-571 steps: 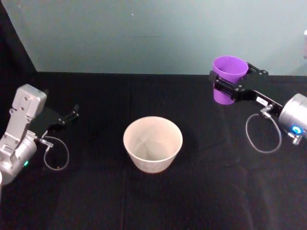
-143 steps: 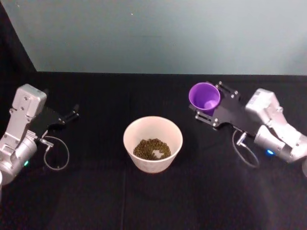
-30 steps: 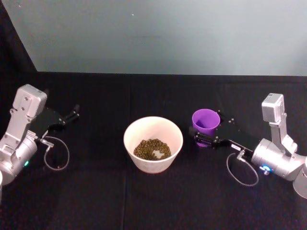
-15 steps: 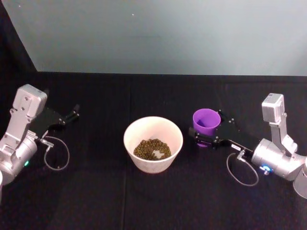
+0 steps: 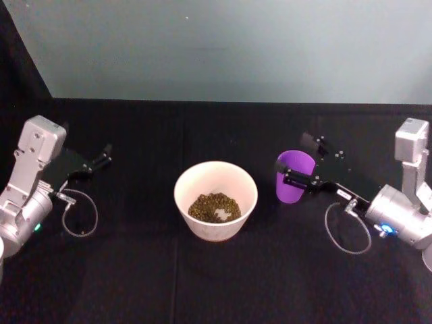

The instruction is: Pick up the cup and pour the mung beans from the cup into the bowl.

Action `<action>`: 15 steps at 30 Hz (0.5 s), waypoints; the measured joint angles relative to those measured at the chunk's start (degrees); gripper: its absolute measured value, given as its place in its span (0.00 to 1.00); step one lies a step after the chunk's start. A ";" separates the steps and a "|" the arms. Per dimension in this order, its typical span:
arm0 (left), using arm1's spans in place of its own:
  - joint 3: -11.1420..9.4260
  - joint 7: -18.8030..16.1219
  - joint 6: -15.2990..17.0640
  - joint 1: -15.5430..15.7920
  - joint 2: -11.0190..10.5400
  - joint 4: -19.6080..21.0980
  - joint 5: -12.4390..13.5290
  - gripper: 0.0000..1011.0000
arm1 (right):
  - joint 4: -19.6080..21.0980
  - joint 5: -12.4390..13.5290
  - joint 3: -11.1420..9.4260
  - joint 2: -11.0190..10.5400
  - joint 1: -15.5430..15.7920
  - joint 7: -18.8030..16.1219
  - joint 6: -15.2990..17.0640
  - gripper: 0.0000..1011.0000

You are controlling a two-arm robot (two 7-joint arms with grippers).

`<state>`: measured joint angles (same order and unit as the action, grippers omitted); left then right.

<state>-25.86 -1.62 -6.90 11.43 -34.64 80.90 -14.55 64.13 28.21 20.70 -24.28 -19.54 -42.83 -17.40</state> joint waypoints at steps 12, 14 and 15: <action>0.00 0.00 0.00 0.00 0.00 0.00 0.00 0.99 | 7.93 3.51 -4.67 -0.62 5.22 4.24 -2.19 0.99; 0.00 0.00 0.00 0.00 0.00 0.00 0.00 0.99 | 8.72 3.47 -5.15 -0.63 5.75 5.24 -2.08 0.99; 0.00 0.00 0.00 0.00 0.00 0.00 0.00 0.99 | 9.55 3.33 -5.60 -0.66 6.31 6.54 -1.45 0.99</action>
<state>-25.86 -1.62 -6.90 11.43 -34.65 80.90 -14.55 73.68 31.54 15.09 -24.94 -13.23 -36.29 -18.85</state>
